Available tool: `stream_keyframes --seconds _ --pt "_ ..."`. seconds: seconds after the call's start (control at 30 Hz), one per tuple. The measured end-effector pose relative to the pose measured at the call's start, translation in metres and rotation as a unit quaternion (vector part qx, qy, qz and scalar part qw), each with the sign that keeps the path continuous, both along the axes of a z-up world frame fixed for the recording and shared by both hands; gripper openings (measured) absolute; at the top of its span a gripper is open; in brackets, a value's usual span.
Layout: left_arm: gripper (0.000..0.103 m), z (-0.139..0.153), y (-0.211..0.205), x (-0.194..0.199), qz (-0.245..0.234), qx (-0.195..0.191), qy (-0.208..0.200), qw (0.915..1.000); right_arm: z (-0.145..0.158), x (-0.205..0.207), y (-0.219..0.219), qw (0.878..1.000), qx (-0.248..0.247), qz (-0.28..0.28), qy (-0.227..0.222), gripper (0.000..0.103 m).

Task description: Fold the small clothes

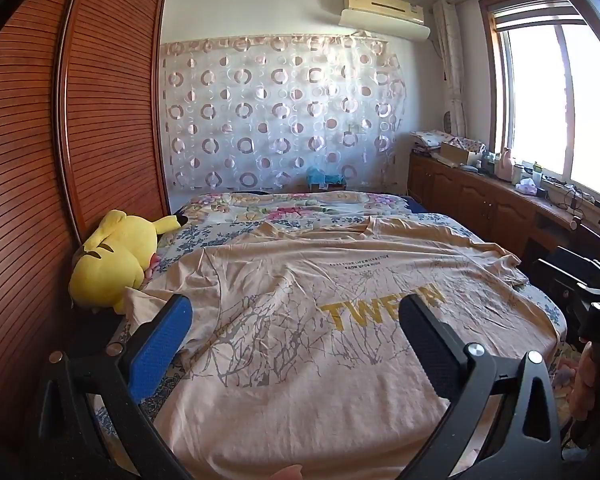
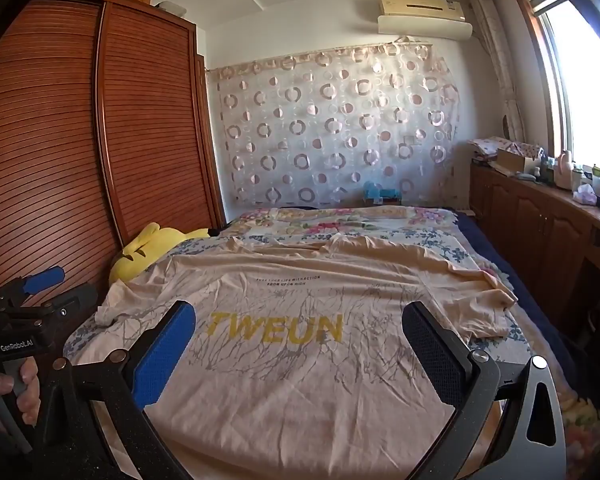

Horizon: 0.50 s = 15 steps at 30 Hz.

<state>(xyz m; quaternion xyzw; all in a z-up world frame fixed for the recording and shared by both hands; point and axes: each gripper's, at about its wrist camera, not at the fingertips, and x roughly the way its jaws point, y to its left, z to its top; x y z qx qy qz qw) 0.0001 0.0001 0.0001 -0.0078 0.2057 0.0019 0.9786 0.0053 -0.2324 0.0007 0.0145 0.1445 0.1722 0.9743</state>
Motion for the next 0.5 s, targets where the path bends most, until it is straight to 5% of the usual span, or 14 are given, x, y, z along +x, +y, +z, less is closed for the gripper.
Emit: stream_keyframes --seconds 0.5 --pt "0.103 0.0002 0.0000 -0.0003 0.000 0.002 -0.002 1.0000 -0.0002 0.0008 0.0003 1.000 0.000 0.000 0.000 0.103"
